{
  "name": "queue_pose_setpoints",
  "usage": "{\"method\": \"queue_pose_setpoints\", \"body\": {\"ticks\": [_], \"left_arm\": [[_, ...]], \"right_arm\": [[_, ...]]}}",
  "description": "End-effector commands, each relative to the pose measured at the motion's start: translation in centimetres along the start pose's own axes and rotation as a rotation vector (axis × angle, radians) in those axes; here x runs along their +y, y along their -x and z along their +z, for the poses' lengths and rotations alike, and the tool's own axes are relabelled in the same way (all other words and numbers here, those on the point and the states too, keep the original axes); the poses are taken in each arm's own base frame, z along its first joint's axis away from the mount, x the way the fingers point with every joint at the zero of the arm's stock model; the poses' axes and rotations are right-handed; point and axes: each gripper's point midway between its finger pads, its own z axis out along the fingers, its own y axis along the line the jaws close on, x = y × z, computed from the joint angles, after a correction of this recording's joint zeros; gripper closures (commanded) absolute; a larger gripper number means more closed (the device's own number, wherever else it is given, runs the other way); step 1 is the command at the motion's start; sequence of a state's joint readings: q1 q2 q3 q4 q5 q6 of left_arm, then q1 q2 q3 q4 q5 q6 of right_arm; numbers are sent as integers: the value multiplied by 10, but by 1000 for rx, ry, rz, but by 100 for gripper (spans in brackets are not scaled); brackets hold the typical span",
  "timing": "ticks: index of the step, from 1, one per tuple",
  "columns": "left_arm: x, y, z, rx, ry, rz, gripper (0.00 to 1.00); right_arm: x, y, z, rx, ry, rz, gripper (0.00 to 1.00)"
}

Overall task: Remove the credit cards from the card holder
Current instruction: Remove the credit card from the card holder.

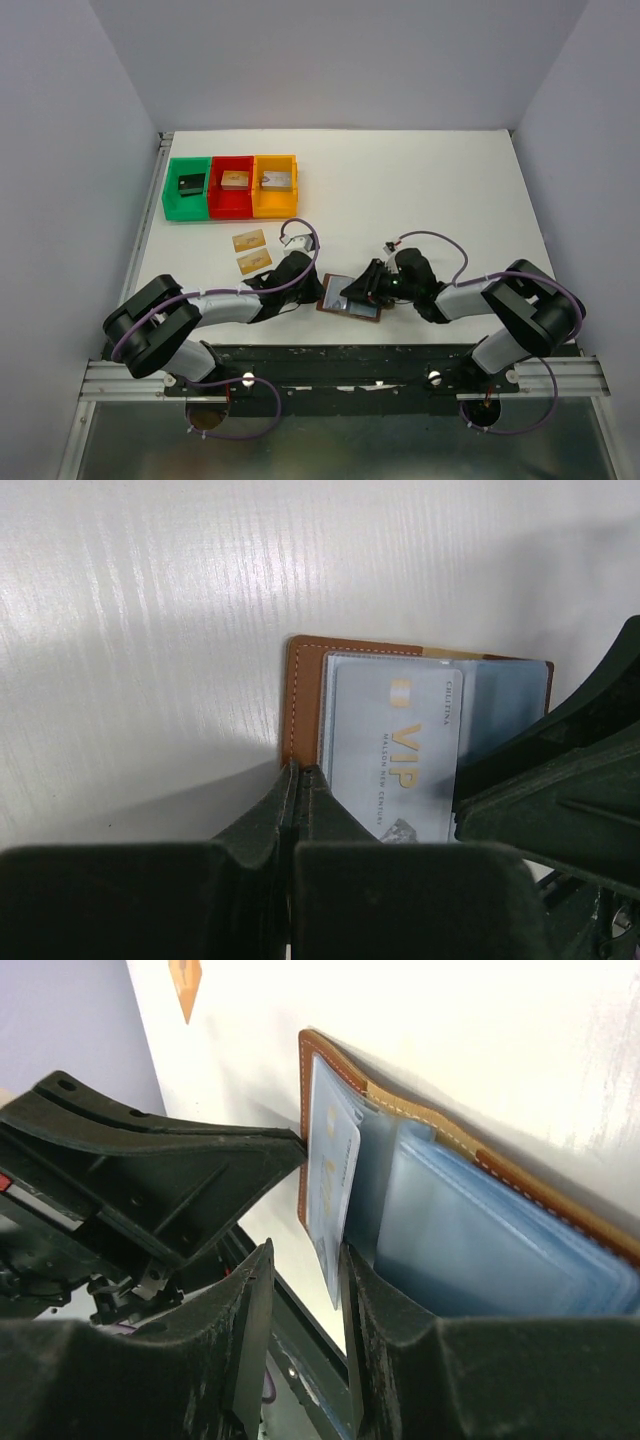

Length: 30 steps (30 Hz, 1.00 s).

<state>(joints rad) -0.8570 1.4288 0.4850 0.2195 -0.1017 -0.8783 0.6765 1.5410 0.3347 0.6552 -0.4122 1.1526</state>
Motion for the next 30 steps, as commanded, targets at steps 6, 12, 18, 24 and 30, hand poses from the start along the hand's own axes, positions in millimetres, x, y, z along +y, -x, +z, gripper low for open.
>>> {"method": "queue_pose_setpoints", "body": {"ticks": [6,12,18,24,30], "left_arm": [[45,-41,-5,137,137,34,100],[43,-43,-4,145,124,38,100],[42,-44,-3,146,116,42,100],[40,-44,-2,150,103,48,100],[39,-45,0,153,99,49,100]], "right_arm": [[20,6,10,13,113,-40,60],[16,1,16,50,117,-31,60],[19,7,20,24,138,-22,60],[24,9,27,36,159,-23,60],[23,3,33,99,151,-35,60]]}}
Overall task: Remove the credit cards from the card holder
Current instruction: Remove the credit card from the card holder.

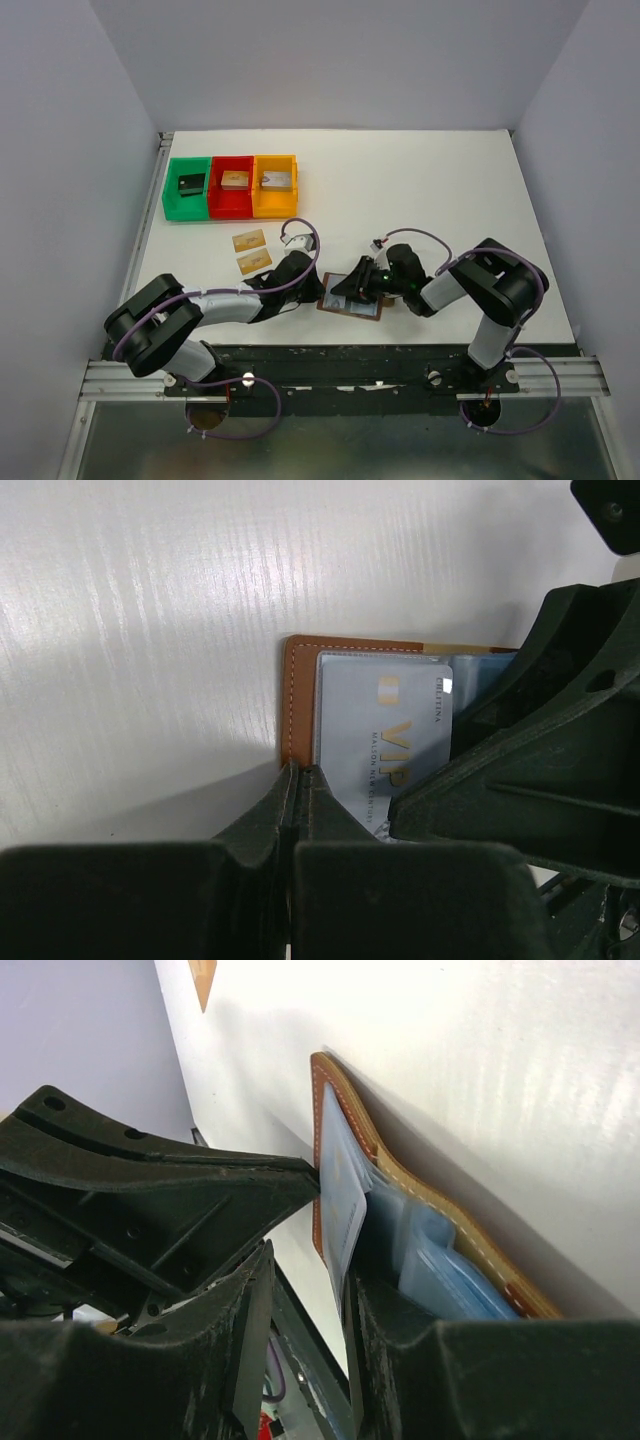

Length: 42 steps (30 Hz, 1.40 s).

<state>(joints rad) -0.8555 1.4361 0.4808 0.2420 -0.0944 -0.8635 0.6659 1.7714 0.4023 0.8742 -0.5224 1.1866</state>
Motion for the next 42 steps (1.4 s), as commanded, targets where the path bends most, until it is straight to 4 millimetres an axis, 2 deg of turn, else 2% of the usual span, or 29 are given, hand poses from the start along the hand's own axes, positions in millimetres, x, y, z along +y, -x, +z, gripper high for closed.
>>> {"method": "queue_pose_setpoints", "body": {"ticks": [1,6,15,28,42], "left_arm": [[40,-46,-2,159,113,36,100],[42,-47,-2,162,118,32,100],[45,-49,0,171,131,15,100],[48,-50,-1,173,141,3,100],[52,-51,0,177,151,-10,100]], "right_arm": [[17,3,6,29,54,-53,60],[14,1,-4,38,-18,-94,61],[21,2,-23,49,-116,-191,62],[23,3,-31,42,-152,-213,62],[22,7,-39,-5,-174,-209,73]]}}
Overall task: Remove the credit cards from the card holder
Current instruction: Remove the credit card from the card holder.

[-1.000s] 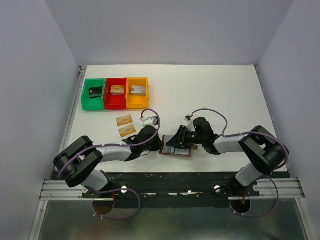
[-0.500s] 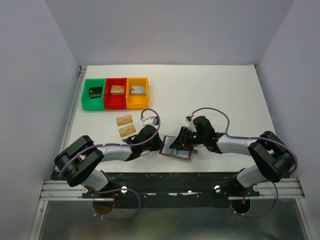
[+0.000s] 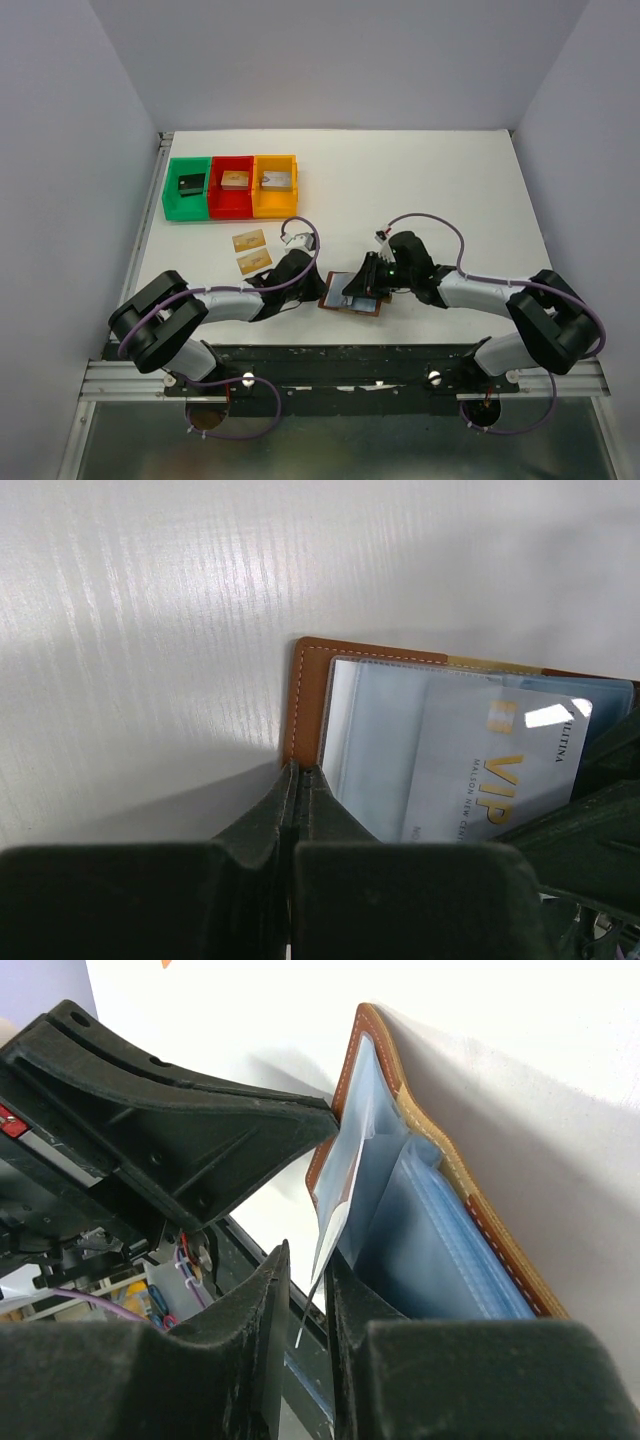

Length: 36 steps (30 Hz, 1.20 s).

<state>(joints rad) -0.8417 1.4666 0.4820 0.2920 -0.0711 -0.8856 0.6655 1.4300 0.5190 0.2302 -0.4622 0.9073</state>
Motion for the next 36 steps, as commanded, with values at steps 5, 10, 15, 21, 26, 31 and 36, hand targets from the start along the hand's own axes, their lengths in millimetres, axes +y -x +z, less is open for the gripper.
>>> {"method": "queue_pose_setpoints", "body": {"ticks": [5,10,15,21,26,31,36], "left_arm": [[57,-51,-8,175,174,19,100],[57,-50,-10,168,173,20,100],[58,-49,-12,159,180,16,100],[58,-47,-13,151,183,12,100],[56,-43,-15,136,175,16,100],[51,-39,-16,130,165,25,100],[42,-34,-15,126,137,43,100]], "right_arm": [[-1,8,-5,-50,-27,-15,78],[-7,9,-7,-60,-54,-12,83],[-16,9,-9,-67,-97,-8,89],[-25,7,-13,-68,-137,-9,95],[-31,6,-17,-66,-167,-12,100],[-38,5,-22,-65,-200,-17,100],[-43,4,-28,-65,-235,-28,100]]}}
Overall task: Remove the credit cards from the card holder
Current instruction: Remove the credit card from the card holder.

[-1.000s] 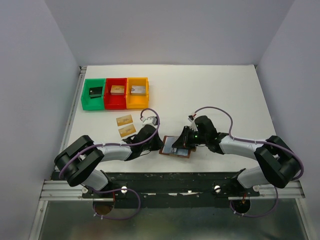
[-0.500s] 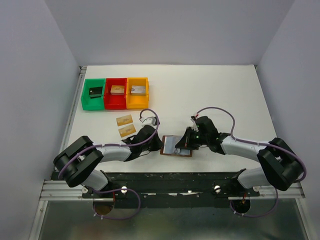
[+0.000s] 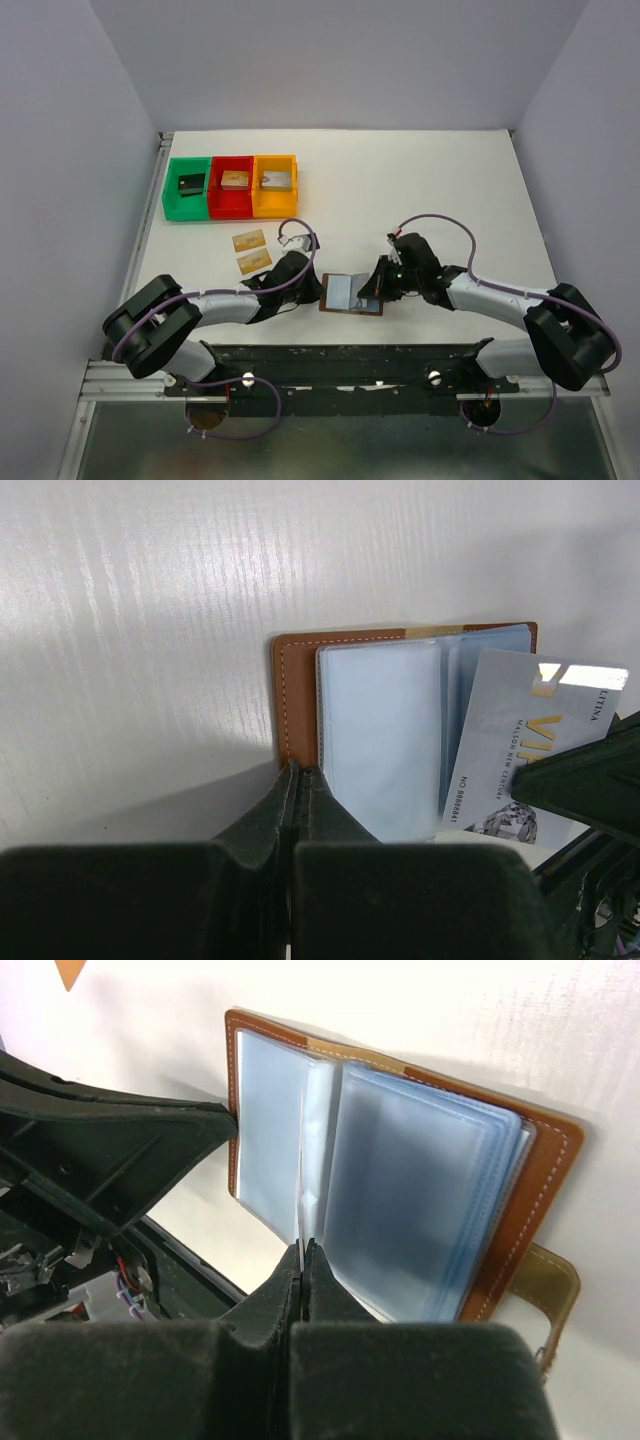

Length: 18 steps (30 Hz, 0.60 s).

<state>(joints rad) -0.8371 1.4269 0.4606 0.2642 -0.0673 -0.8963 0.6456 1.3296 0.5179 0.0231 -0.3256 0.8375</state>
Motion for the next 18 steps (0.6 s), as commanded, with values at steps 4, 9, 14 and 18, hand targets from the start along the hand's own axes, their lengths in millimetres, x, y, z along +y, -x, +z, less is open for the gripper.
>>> {"method": "queue_pose_setpoints", "body": {"ticks": [4,9,14,18], "left_arm": [[27,-23,-8,105,96,74,93],[7,-10,-10,81,29,109,53],[-13,5,-16,41,-38,132,28],[-28,18,-24,3,-82,140,16]], "right_arm": [[-15,3,-14,-24,-83,-35,100],[-13,8,-26,-48,-106,-72,100],[-14,13,-41,-72,-140,-120,100],[-13,18,-52,-100,-160,-161,100]]}}
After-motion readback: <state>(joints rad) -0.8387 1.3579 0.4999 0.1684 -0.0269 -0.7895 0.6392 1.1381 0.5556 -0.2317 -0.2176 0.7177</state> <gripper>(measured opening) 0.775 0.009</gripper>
